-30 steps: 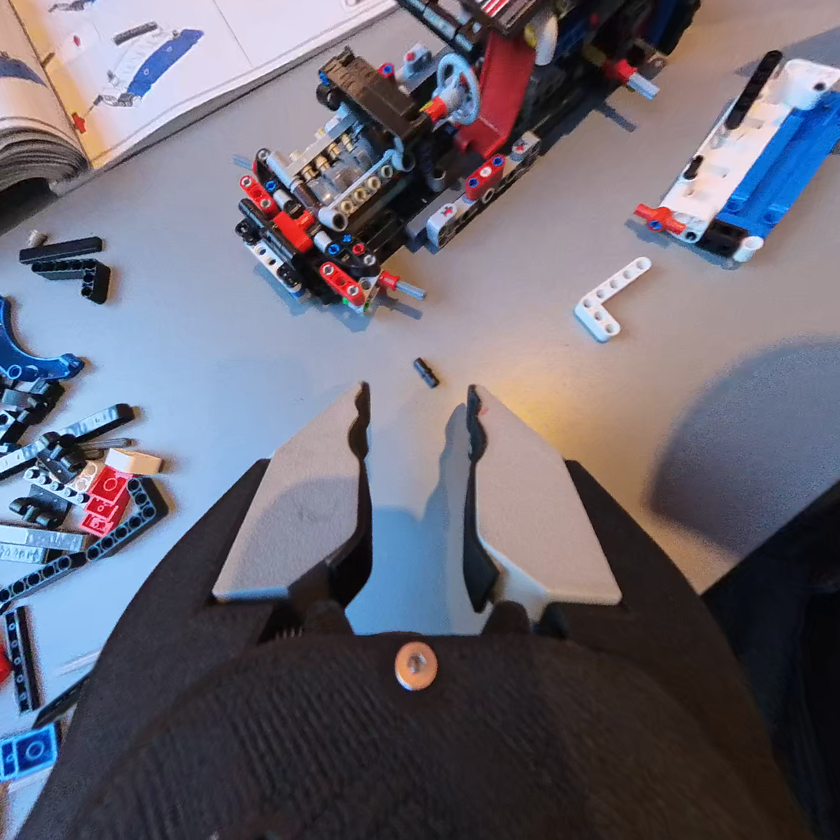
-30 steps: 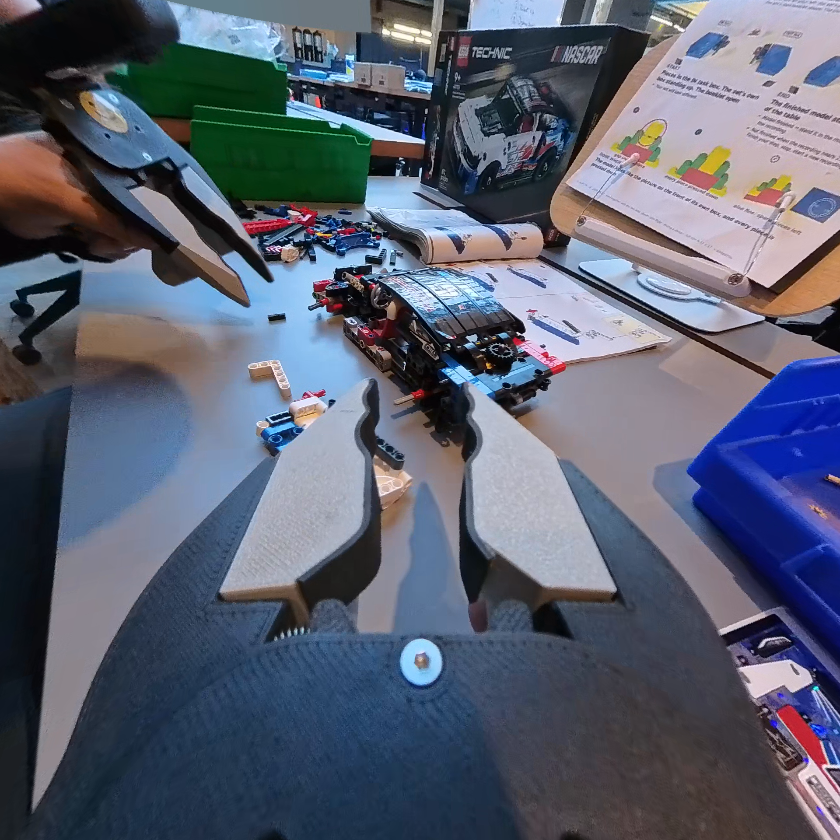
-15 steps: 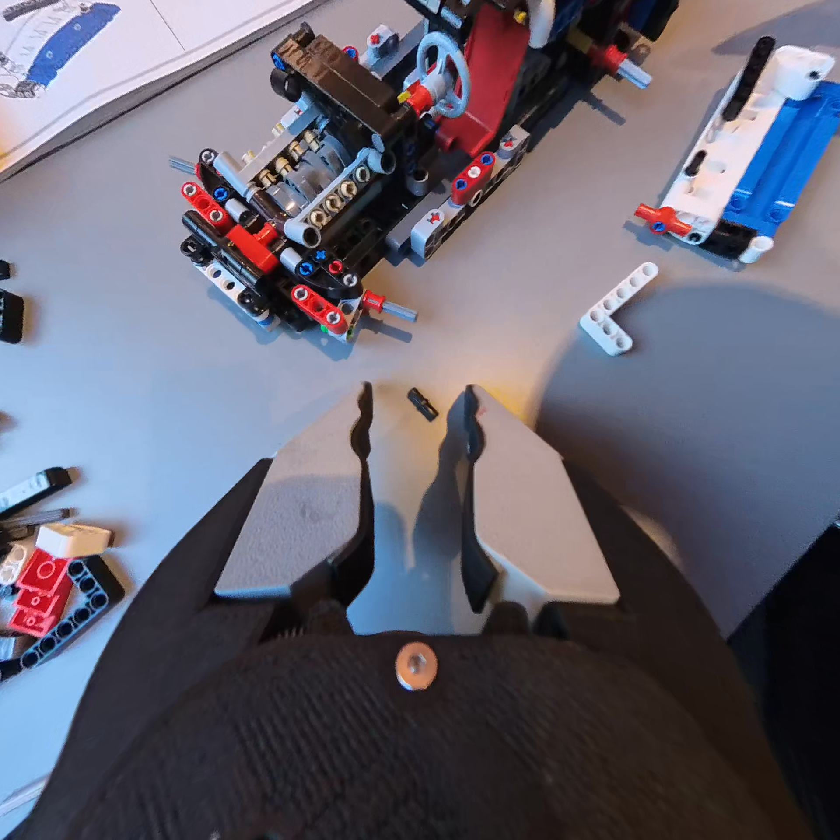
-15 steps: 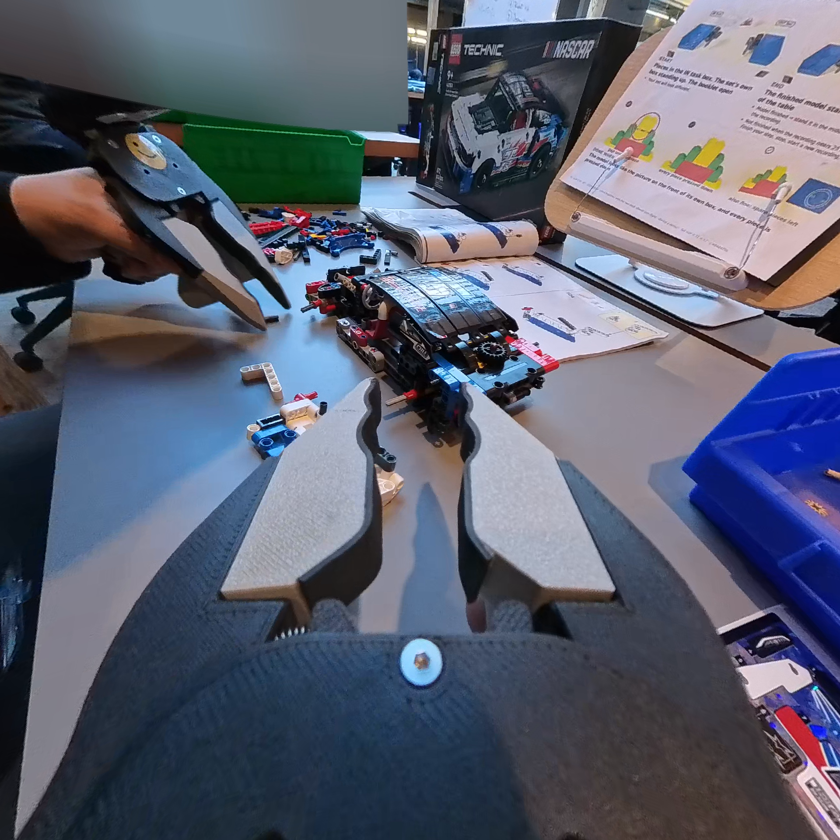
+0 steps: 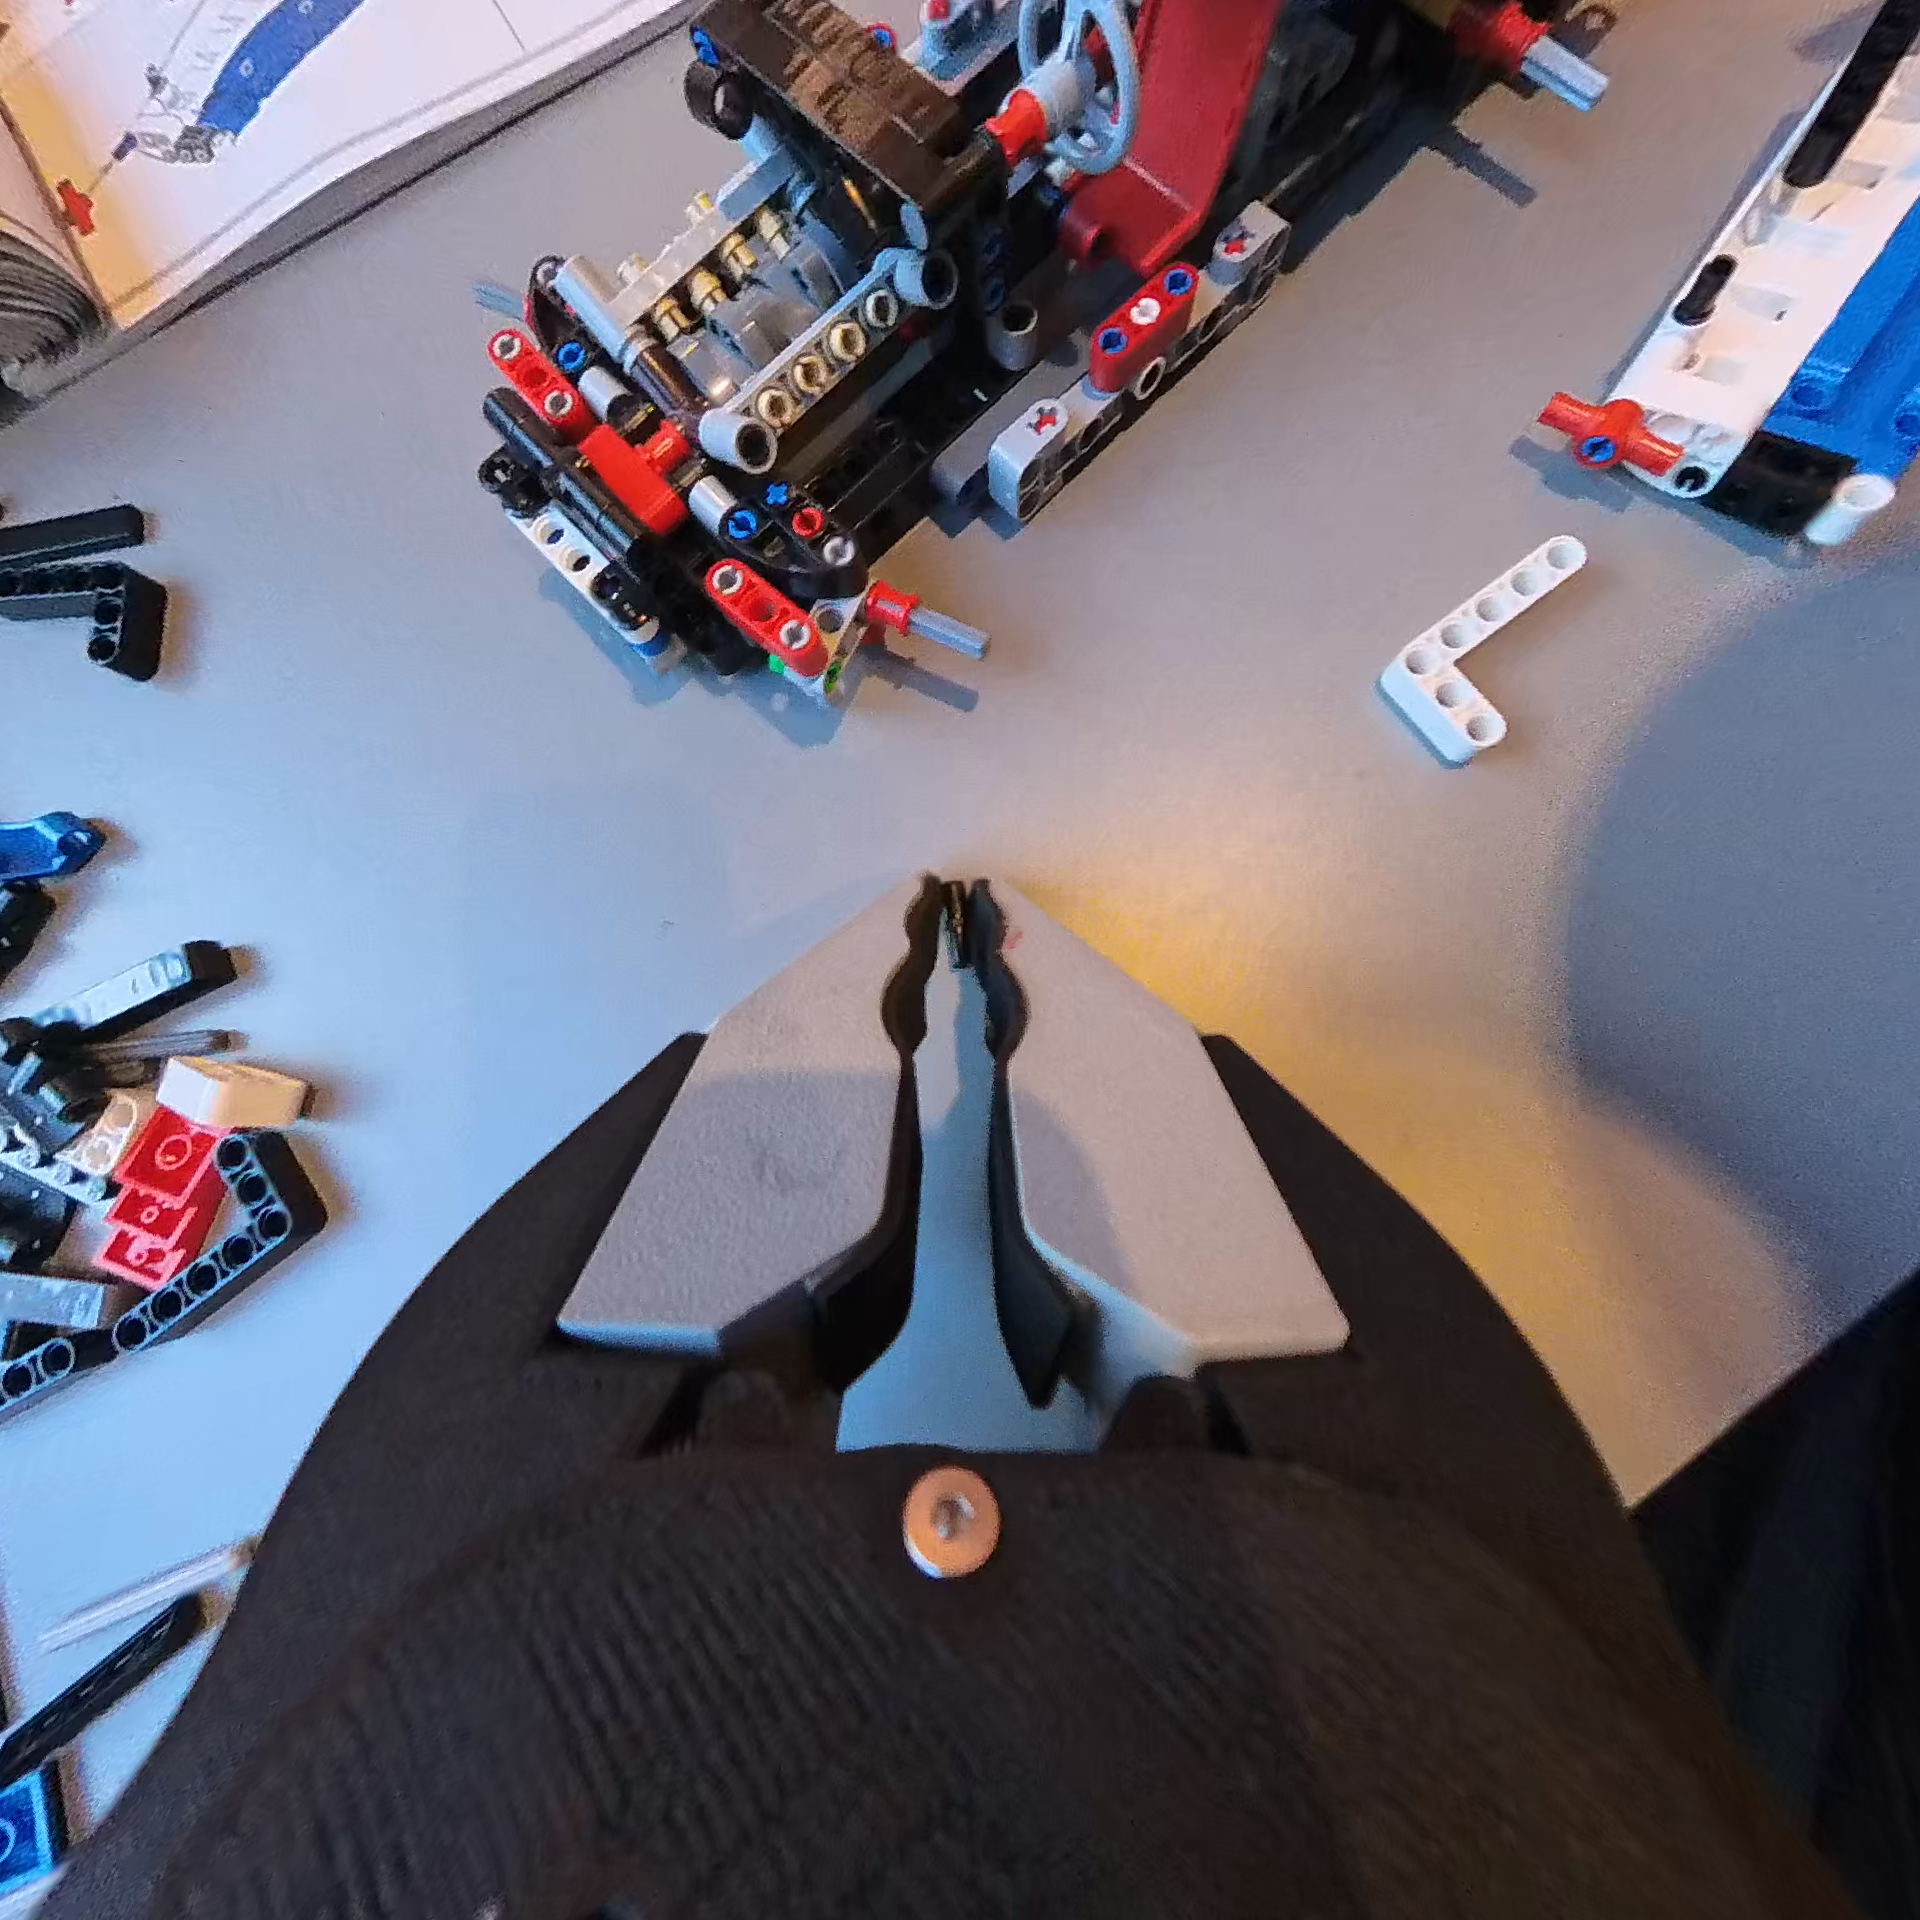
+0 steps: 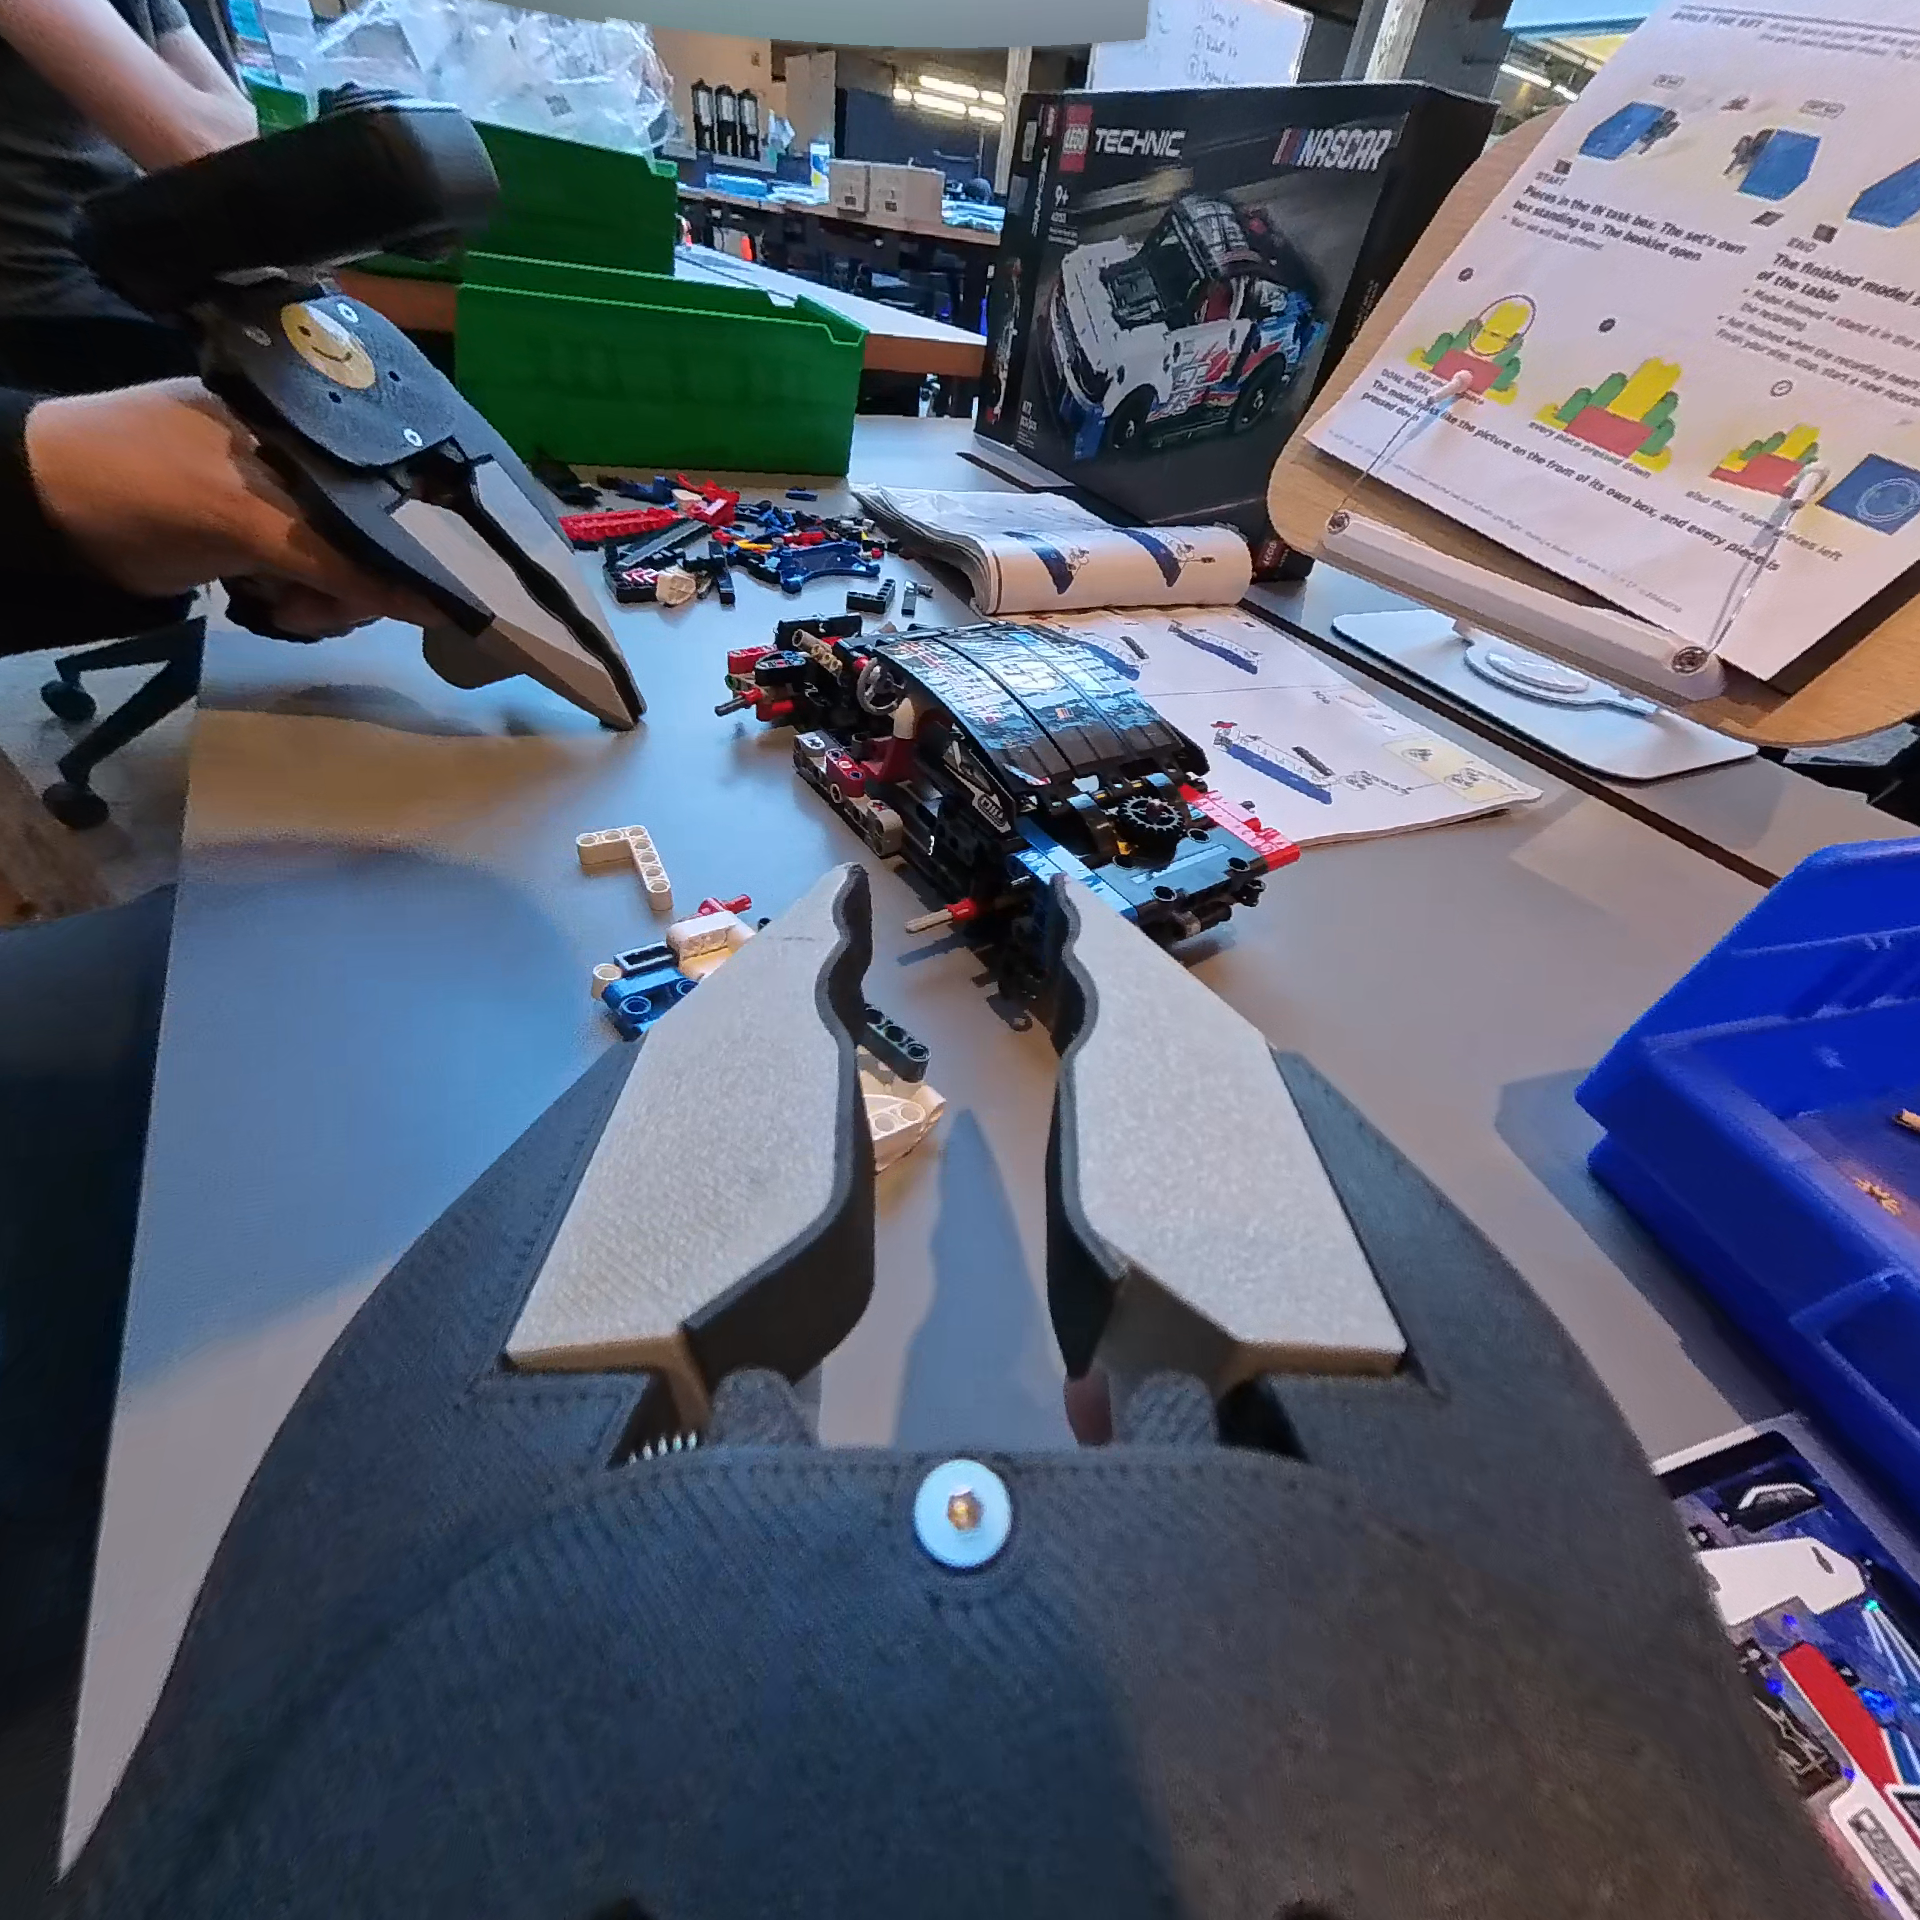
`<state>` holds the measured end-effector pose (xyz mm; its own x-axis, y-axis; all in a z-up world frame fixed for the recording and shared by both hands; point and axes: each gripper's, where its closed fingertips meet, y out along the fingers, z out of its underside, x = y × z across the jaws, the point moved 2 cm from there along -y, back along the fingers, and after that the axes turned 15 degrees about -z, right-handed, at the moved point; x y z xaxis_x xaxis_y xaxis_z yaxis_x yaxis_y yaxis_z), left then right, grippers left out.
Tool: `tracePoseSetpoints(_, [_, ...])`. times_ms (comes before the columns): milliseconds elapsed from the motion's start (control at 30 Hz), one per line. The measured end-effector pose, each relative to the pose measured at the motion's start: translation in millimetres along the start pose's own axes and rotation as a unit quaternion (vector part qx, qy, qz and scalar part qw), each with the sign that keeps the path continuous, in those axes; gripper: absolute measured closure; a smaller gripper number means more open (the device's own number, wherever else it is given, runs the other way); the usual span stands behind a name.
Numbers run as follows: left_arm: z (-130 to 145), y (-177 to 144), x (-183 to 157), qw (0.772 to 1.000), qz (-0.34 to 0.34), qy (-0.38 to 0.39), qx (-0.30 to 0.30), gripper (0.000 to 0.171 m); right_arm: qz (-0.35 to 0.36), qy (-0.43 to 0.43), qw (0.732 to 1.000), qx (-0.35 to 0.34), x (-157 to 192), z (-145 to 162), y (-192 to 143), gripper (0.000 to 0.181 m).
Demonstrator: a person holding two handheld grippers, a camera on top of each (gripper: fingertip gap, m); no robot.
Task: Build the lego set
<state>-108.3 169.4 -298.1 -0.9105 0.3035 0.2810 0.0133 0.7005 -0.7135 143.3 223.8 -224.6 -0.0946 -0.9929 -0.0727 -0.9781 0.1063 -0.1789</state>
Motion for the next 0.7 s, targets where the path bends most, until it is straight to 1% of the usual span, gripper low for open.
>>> tracePoseSetpoints(33, [0.9, -0.6, 1.8, 1.000, -0.003, -0.001, 0.002, 0.166, 0.000, -0.001, 1.000, 0.000, 0.4, -0.1, -0.1, 0.151])
tracePoseSetpoints(133, [-1.8, -6.4, 4.2, 1.000, -0.002, -0.015, 0.009, 0.139, -0.001, 0.000, 1.000, -0.002, 0.6, -0.5, 0.0, 0.149])
tracePoseSetpoints(233, [-16.9, -23.1, 6.2, 0.999, 0.006, -0.030, -0.026, 0.133, -0.003, 0.001, 1.000, -0.011, 0.2, -2.3, -2.0, 0.149])
tracePoseSetpoints(300, [-22.0, -35.5, 8.9, 0.999, 0.008, -0.023, -0.039, 0.125, -0.002, 0.002, 1.000, -0.015, -0.3, -3.0, -3.8, 0.147])
tracePoseSetpoints(333, [-24.0, -42.3, 4.8, 0.999, 0.023, -0.014, -0.047, 0.121, 0.000, 0.002, 1.000, -0.015, -0.5, -2.9, -4.4, 0.147])
tracePoseSetpoints(367, [-24.9, -49.4, -5.4, 0.997, 0.056, 0.000, -0.054, 0.118, 0.001, 0.000, 1.000, -0.014, -0.5, -2.9, -4.2, 0.148])
tracePoseSetpoints(400, [-24.1, -55.2, -18.1, 0.994, 0.092, 0.016, -0.054, 0.118, 0.002, -0.002, 1.000, -0.012, -0.7, -2.3, -3.5, 0.147])
tracePoseSetpoints(433, [-23.6, -57.5, -27.9, 0.992, 0.110, 0.029, -0.052, 0.117, 0.004, -0.003, 1.000, -0.007, -1.0, -1.6, -2.3, 0.146])
tracePoseSetpoints(500, [-25.1, -56.1, -46.4, 0.988, 0.126, 0.063, -0.056, 0.118, 0.005, -0.010, 1.000, -0.001, -0.4, -1.1, 0.0, 0.146])
tracePoseSetpoints(600, [-30.3, -40.2, -67.3, 0.980, 0.125, 0.140, -0.070, 0.123, 0.000, -0.028, 1.000, 0.005, 4.2, -1.4, 2.9, 0.146])
tracePoseSetpoints(667, [-32.0, -25.0, -76.0, 0.972, 0.136, 0.179, -0.061, 0.123, -0.005, -0.036, 0.999, 0.009, 7.2, -1.4, 4.9, 0.146])
tracePoseSetpoints(700, [-32.5, -20.1, -80.4, 0.968, 0.154, 0.191, -0.054, 0.123, -0.003, -0.039, 0.999, 0.013, 7.6, -0.9, 5.5, 0.145])
